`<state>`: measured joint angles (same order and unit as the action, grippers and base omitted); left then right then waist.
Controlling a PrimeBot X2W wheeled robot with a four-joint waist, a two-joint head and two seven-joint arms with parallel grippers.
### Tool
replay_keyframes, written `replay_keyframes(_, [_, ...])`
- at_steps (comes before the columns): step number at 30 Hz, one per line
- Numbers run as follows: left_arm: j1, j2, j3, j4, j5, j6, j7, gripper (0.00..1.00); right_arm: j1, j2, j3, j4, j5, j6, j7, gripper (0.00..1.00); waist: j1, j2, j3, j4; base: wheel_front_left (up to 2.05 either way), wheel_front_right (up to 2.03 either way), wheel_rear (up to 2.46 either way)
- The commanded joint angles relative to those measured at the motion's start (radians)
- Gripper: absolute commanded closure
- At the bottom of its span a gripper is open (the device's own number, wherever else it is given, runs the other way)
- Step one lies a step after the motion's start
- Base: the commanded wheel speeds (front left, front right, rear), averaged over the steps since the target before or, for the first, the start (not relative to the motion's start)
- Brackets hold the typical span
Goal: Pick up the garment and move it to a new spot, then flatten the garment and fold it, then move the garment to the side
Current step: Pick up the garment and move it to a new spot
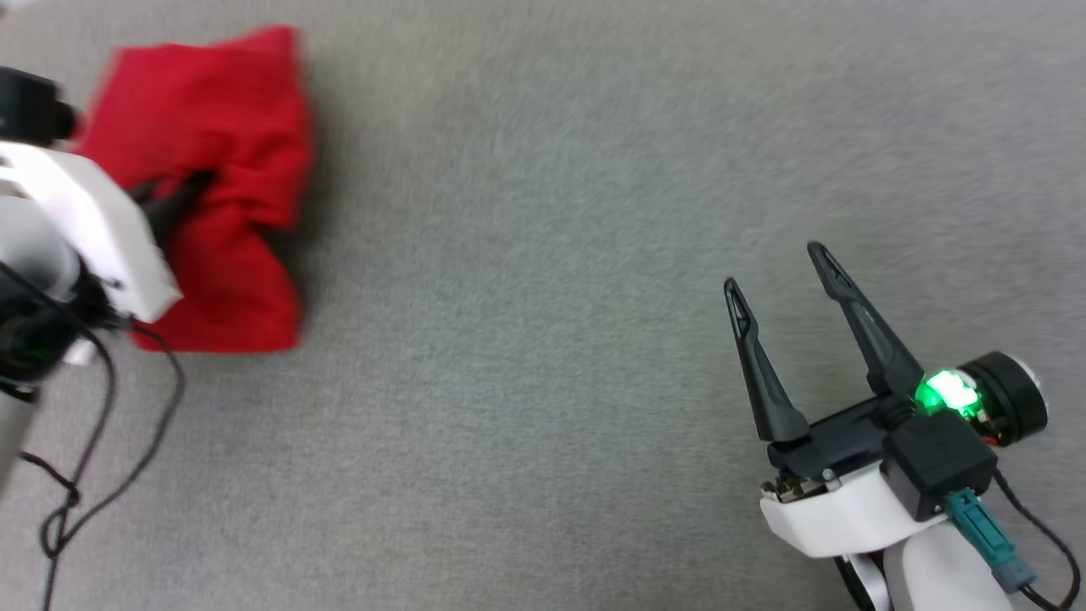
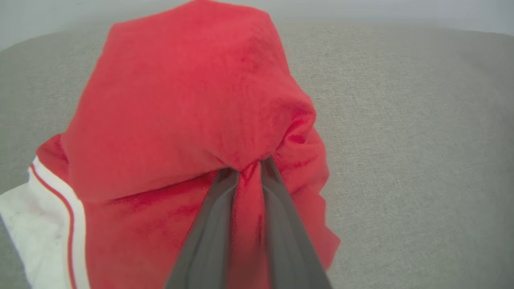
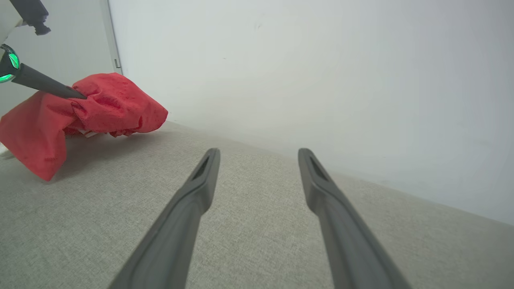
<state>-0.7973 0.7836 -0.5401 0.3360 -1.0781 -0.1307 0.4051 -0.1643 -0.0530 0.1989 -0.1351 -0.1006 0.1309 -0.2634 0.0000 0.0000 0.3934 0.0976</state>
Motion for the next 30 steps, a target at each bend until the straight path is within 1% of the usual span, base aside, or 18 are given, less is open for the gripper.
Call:
replay_keyframes(1, [0.013, -0.007, -0.008, -0.016, 0.002, 0.001, -0.009, 1.00, 0.014, 0.004, -0.003, 0.003, 0.012, 0.000, -0.002, 0.00, 0.0000, 0.0000, -0.058, -0.041, 0.00, 0.00, 0.00])
replay_keyframes(6, [0.041, -0.073, -0.085, -0.123, 0.023, 0.001, -0.035, 1.00, 0.041, 0.004, -0.029, 0.006, 0.038, 0.000, -0.002, 0.00, 0.0000, 0.0000, -0.120, -0.096, 0.00, 0.00, 0.00])
replay_keyframes(8, [0.051, -0.118, -0.104, -0.157, 0.027, 0.003, -0.053, 1.00, 0.048, 0.004, -0.039, 0.005, 0.047, 0.000, -0.002, 0.00, 0.0000, 0.0000, -0.140, -0.123, 0.00, 0.00, 0.00])
replay_keyframes(12, [0.060, -0.232, -0.160, -0.193, 0.047, 0.012, -0.081, 1.00, 0.062, 0.004, -0.059, -0.002, 0.058, 0.000, -0.002, 0.00, 0.0000, 0.0000, -0.162, -0.177, 0.00, 0.00, 0.00])
replay_keyframes(16, [0.075, -0.370, -0.234, -0.162, 0.087, 0.023, -0.127, 1.00, 0.067, 0.004, -0.081, 0.002, 0.065, 0.000, -0.002, 0.00, 0.0000, 0.0000, -0.179, -0.235, 0.00, 0.00, 0.00])
replay_keyframes(20, [0.079, -0.478, -0.313, -0.095, 0.139, 0.024, -0.158, 1.00, 0.065, 0.004, -0.102, -0.001, 0.068, 0.000, -0.002, 0.00, 0.0000, 0.0000, -0.177, -0.282, 0.00, 0.00, 0.00])
replay_keyframes(22, [0.093, -0.522, -0.358, -0.051, 0.161, 0.019, -0.166, 1.00, 0.068, 0.004, -0.110, 0.001, 0.070, 0.000, -0.002, 0.00, 0.0000, 0.0000, -0.181, -0.299, 0.00, 0.00, 0.00])
replay_keyframes(23, [0.096, -0.534, -0.380, -0.030, 0.178, 0.018, -0.172, 0.36, 0.071, 0.004, -0.112, 0.002, 0.072, 0.000, -0.002, 0.00, 0.0000, 0.0000, -0.183, -0.305, 0.00, 0.00, 0.00])
replay_keyframes(24, [0.101, -0.546, -0.404, -0.010, 0.192, 0.016, -0.173, 0.00, 0.071, 0.004, -0.114, 0.004, 0.074, 0.000, -0.002, 0.00, 0.0000, 0.0000, -0.186, -0.310, 0.00, 0.00, 0.00])
replay_keyframes(27, [0.123, -0.567, -0.444, 0.039, 0.211, 0.010, -0.200, 0.00, 0.078, 0.004, -0.118, 0.010, 0.076, 0.000, -0.002, 0.00, 0.0000, 0.0000, -0.198, -0.315, 0.00, 0.00, 0.00])
replay_keyframes(30, [0.133, -0.572, -0.453, 0.064, 0.211, 0.007, -0.243, 0.00, 0.090, 0.004, -0.126, 0.017, 0.076, 0.000, -0.002, 0.00, 0.0000, 0.0000, -0.218, -0.304, 0.00, 0.00, 0.00])
